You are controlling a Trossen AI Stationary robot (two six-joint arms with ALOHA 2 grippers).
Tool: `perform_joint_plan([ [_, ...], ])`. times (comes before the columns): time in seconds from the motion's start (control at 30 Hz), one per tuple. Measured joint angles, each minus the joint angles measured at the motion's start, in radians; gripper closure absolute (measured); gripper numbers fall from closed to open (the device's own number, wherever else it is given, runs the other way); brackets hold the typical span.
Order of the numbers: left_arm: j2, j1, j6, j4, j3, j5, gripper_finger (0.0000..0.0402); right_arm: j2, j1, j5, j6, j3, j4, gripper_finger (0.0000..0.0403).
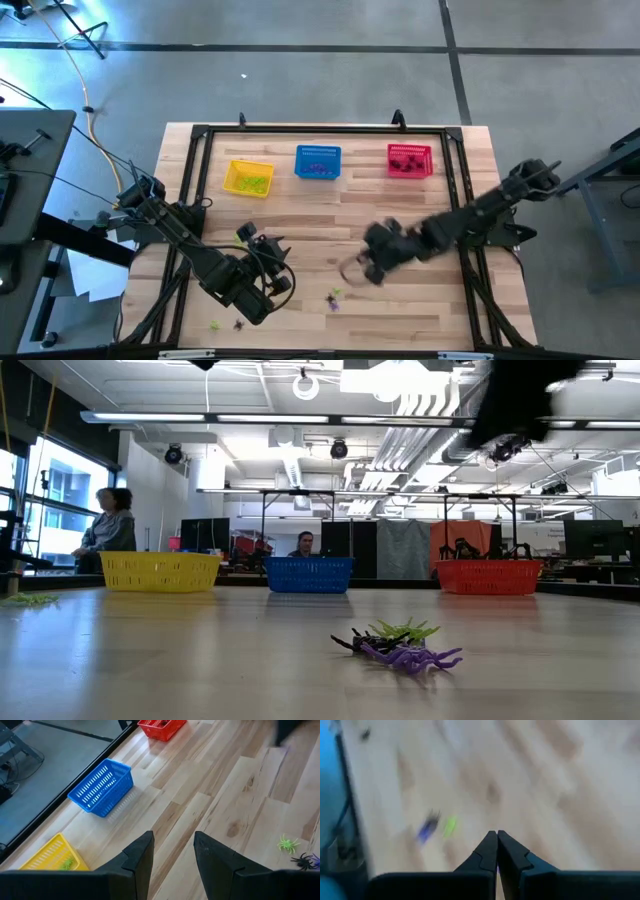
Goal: Sort Halloween decoration
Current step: Put the purple spider toy into the blue bin
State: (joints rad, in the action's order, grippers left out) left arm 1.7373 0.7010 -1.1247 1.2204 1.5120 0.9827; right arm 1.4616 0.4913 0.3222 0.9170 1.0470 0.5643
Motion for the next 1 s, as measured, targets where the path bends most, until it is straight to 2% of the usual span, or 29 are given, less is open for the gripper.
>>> perform_joint_plan([
  [0.17, 0.000, 0.000, 0.001, 0.002, 0.000, -0.005, 0.0271, 0.000, -0.221, 0.010, -0.293, 0.000, -0.125, 0.0403],
  [0.3, 0.000, 0.000, 0.001, 0.006, 0.000, -0.010, 0.0271, 0.000, -0.384, 0.005, -0.459, 0.000, -0.219, 0.0403],
  [0.47, 0.000, 0.000, 0.024, 0.009, 0.000, -0.010, 0.0271, 0.046, -0.556, -0.094, -0.589, 0.001, -0.326, 0.0403],
  [0.6, 0.000, -0.014, 0.039, 0.009, 0.000, -0.002, 0.0271, 0.115, -0.664, -0.127, -0.668, 0.001, -0.449, 0.0403],
  [0.77, 0.000, -0.038, 0.064, 0.012, 0.000, -0.001, 0.0271, 0.209, -0.770, -0.190, -0.693, 0.001, -0.597, 0.0403],
  [1.0, 0.000, -0.060, 0.096, 0.013, 0.000, 0.001, 0.0271, 0.333, -0.848, -0.226, -0.687, 0.001, -0.732, 0.0403],
])
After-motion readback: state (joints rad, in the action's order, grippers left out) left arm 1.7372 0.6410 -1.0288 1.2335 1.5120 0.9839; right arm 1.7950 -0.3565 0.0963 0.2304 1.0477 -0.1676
